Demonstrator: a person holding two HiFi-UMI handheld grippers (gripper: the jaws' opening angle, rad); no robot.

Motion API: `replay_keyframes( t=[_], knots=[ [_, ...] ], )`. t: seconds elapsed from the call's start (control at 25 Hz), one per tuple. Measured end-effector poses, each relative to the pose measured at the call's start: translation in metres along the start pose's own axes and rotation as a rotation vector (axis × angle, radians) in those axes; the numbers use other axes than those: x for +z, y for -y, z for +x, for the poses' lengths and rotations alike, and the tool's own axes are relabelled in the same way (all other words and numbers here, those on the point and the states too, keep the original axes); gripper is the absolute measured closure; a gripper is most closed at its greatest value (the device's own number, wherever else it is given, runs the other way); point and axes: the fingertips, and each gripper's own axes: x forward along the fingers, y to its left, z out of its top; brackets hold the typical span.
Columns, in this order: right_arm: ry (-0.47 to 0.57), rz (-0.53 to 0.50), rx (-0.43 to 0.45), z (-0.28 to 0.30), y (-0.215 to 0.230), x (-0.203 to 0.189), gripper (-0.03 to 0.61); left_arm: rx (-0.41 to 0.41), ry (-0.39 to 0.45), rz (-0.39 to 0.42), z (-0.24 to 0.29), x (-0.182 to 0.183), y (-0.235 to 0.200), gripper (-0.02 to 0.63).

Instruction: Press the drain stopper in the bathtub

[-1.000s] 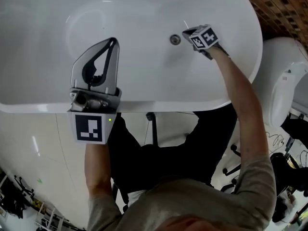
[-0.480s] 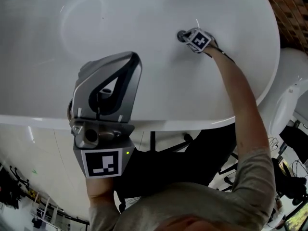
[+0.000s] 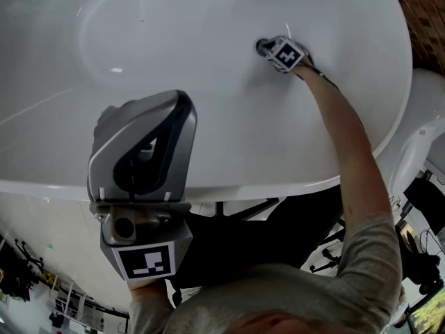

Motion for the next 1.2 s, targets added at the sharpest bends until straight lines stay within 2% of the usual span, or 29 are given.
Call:
replay_keyframes(
  t=[0.12,0.24,0.32,0.36,0.44,0.56,0.64,0.76,0.84,0.92,1.04,1.12,1.2],
  knots=[
    [-0.019,-0.024,-0.017,0.002,0.000,0.001,0.568,0.003,0.005,0.004,0.000,0.000,0.000,0.607],
    [-0.065,-0.001,-0.040,0.002,0.003,0.001,0.568,-0.001,0.000,0.018,0.001,-0.003,0.002,0.607],
    [-0.108,-0.007,-0.023,-0.006,0.001,0.005,0.571,0.004,-0.002,0.033,0.002,-0.005,0.003,0.607],
    [-0.124,-0.040,0.007,-0.013,-0.007,0.009,0.574,0.007,-0.002,0.038,0.002,-0.007,0.004,0.607],
    [-0.133,-0.179,0.027,-0.035,-0.024,0.024,0.575,0.013,0.002,0.045,0.001,-0.010,0.003,0.607],
    [-0.076,-0.405,-0.122,-0.101,-0.027,0.067,0.575,0.033,0.012,0.048,-0.001,-0.016,-0.005,0.607],
    [0.043,-0.449,-0.251,-0.168,-0.027,0.099,0.575,0.064,0.015,0.047,-0.005,-0.017,-0.010,0.607],
    [0.298,-0.417,-0.427,-0.310,-0.052,0.135,0.575,0.122,0.023,0.033,-0.011,-0.018,-0.016,0.607],
    [0.508,-0.425,-0.535,-0.426,-0.099,0.156,0.577,0.142,0.001,0.041,-0.016,-0.024,-0.021,0.607],
    [0.723,-0.444,-0.602,-0.541,-0.163,0.165,0.577,0.173,0.001,0.085,-0.020,-0.024,-0.028,0.607],
    [0.982,-0.316,-0.688,-0.673,-0.249,0.138,0.577,0.277,0.064,0.145,-0.029,0.004,-0.050,0.607],
    [1.046,-0.337,-0.764,-0.727,-0.300,0.109,0.577,0.386,0.119,0.131,-0.052,0.049,-0.072,0.607],
    [1.122,-0.387,-0.808,-0.766,-0.350,0.085,0.577,0.436,0.211,0.135,-0.080,0.110,-0.078,0.607]
  ],
)
